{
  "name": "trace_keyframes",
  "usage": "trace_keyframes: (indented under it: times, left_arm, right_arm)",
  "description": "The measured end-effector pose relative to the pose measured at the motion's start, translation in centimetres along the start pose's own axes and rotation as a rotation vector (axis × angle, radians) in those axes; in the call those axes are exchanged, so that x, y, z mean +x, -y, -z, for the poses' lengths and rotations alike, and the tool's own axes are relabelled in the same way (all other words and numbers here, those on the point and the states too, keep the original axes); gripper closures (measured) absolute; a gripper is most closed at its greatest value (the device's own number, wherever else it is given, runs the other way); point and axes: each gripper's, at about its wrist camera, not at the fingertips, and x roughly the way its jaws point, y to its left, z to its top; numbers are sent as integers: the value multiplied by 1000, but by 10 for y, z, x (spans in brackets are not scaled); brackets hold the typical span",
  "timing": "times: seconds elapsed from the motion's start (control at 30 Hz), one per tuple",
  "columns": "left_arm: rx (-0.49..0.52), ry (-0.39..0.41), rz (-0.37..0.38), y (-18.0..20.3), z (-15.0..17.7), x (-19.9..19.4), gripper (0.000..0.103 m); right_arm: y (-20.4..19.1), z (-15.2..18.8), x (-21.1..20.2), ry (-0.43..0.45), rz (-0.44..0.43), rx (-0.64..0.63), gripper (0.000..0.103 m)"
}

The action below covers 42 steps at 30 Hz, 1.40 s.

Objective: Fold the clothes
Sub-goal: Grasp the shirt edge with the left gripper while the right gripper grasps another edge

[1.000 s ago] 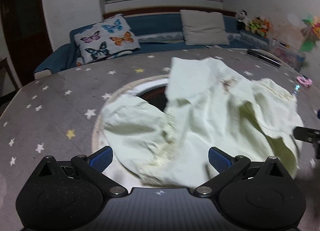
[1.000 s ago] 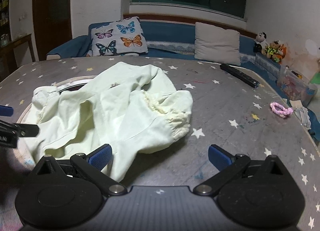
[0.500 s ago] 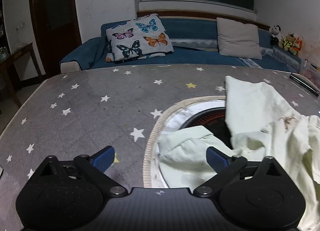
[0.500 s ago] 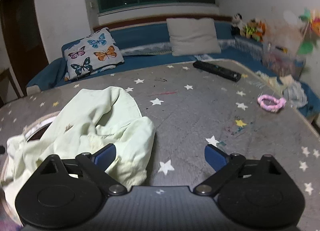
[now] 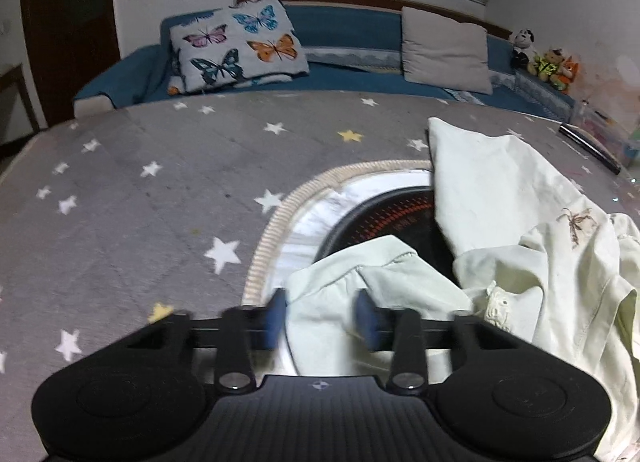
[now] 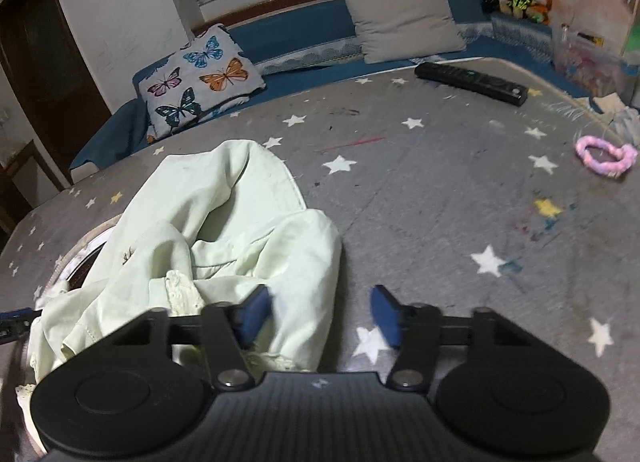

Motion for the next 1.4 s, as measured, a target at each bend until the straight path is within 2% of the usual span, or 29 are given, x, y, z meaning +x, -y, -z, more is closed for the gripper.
trace_keyframes:
  times: [0.03, 0.1, 0.2, 0.33, 0.57, 0.67, 0.83, 0.87, 0.93, 1.0, 1.07, 1.23, 1.33, 1.37, 1.4]
  left_arm:
    - [4, 10, -1, 0, 0, -1, 84]
    - [-2, 27, -14, -1, 0, -4, 94]
    - [-12, 52, -41, -3, 1, -10, 96]
    - [-23, 95, -93, -10, 3, -26, 97]
    - [-56, 159, -172, -31, 17, -69, 98]
    - [-71, 161, -187, -43, 29, -86, 98]
    - [-84, 152, -205, -54, 50, -104, 98]
    - [-89, 150, -210, -56, 53, -106, 98]
    - [-101, 141, -213, -60, 60, -109, 98]
    - [-112, 128, -219, -64, 65, -110, 98]
    - [-121, 115, -227, -69, 68, -110, 98]
    - [-127, 95, -245, -77, 71, -108, 98]
    - [-127, 88, -256, -79, 71, -107, 98]
    - [-128, 87, -259, -80, 71, -107, 98]
    - [-128, 87, -262, -80, 71, -108, 98]
  right_arm:
    - [0, 0, 0, 1, -5, 1, 59]
    - [1, 1, -1, 4, -17, 8, 81]
    - [3, 1, -10, 25, -19, 17, 94]
    - [1, 5, -31, 84, -1, 7, 100]
    - [-5, 21, -73, 169, 54, -42, 102]
    - [-5, 34, -94, 195, 84, -44, 102]
    - [1, 54, -112, 172, 62, -60, 101]
    - [1, 54, -111, 160, 56, -66, 98]
    - [2, 49, -106, 145, 53, -67, 95]
    - [3, 40, -96, 132, 20, -61, 80]
    - [2, 29, -78, 113, 13, -71, 72]
    - [-2, 3, -32, 60, -6, -91, 68]
    - [-8, -8, 0, 3, -37, -101, 68]
    - [-12, -8, 8, -18, -48, -102, 75]
    - [-13, -8, 11, -26, -51, -102, 90]
